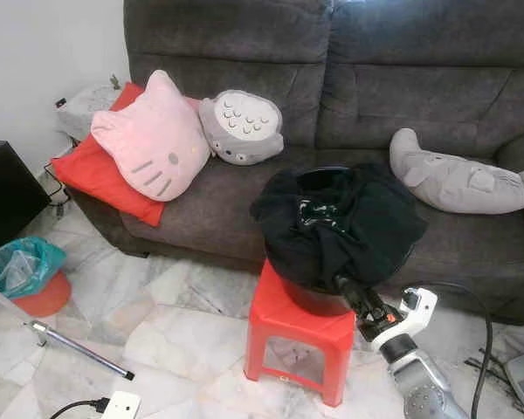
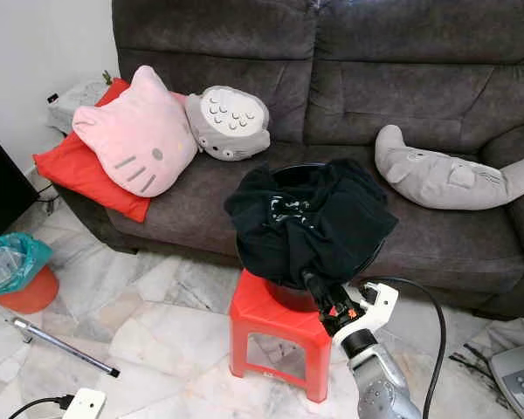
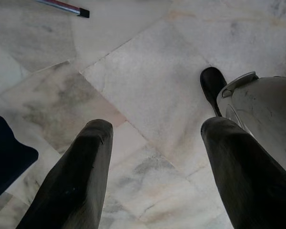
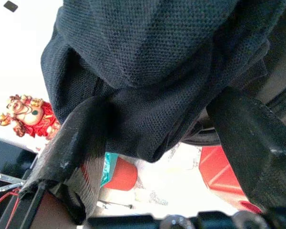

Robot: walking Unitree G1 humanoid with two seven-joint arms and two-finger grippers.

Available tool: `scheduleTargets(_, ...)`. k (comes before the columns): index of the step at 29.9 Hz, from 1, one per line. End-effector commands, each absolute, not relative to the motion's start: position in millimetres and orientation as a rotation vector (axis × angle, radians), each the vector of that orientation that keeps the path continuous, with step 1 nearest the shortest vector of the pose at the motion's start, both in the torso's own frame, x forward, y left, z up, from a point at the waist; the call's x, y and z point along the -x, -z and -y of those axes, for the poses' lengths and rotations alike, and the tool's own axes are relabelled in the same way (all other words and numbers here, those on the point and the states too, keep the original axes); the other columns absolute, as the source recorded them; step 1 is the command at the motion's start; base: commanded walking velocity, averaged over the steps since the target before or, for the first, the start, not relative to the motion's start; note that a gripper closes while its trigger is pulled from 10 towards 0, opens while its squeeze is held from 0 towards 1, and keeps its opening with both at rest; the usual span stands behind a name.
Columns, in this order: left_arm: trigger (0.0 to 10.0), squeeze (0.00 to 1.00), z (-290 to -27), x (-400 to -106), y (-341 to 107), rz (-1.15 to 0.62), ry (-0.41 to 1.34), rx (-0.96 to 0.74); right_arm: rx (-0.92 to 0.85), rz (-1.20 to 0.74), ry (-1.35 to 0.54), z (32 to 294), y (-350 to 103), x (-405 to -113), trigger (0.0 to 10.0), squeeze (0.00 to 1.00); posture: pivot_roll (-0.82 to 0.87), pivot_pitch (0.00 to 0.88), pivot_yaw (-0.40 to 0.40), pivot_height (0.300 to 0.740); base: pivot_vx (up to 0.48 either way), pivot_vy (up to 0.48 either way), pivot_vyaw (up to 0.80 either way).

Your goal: Hang hanger

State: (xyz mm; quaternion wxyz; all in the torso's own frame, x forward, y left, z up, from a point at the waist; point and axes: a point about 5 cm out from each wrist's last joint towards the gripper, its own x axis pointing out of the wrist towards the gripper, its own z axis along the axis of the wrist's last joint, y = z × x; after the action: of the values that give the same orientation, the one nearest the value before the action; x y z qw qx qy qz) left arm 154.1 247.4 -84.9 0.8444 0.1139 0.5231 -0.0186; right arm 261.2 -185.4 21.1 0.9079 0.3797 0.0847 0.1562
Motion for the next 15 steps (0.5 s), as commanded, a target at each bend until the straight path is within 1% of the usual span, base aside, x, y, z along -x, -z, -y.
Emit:
scheduleTargets(1, 10.0, 0.0, -252.1, -153.6, 83.7, -1.105, 0.025, -0.247, -0.788, -0.149, -0.334, 184.2, -25.0, -265.3, 0.0, 0.0, -0.17, 0.0, 0.084, 0.74, 0.0, 0.0, 0.0)
scheduleTargets(8, 10.0, 0.0, -251.7, -153.8, 83.8, -1.104, 0.024, -0.246, -0.758, -0.101, -0.378, 180.8, -38.8, -271.1, 0.0, 0.0, -0.17, 0.0, 0.081, 0.74, 0.0, 0.0, 0.0)
scheduleTargets(12, 10.0, 0.0, -251.6, -154.1, 83.7, -1.104, 0.024, -0.244, -0.732, -0.028, -0.448, 175.4, -61.4, -277.3, 0.0, 0.0, -0.17, 0.0, 0.081, 0.74, 0.0, 0.0, 0.0)
scheduleTargets(14, 10.0, 0.0, -251.6, -154.1, 83.7, -1.104, 0.025, -0.244, -0.725, -0.016, -0.461, 174.2, -65.5, -278.3, 0.0, 0.0, -0.17, 0.0, 0.081, 0.74, 0.0, 0.0, 0.0)
scheduleTargets(15, 10.0, 0.0, -251.6, -154.2, 83.6, -1.103, 0.026, -0.243, -0.711, 0.018, -0.488, 171.7, -76.2, -281.4, 0.0, 0.0, -0.17, 0.0, 0.082, 0.74, 0.0, 0.0, 0.0)
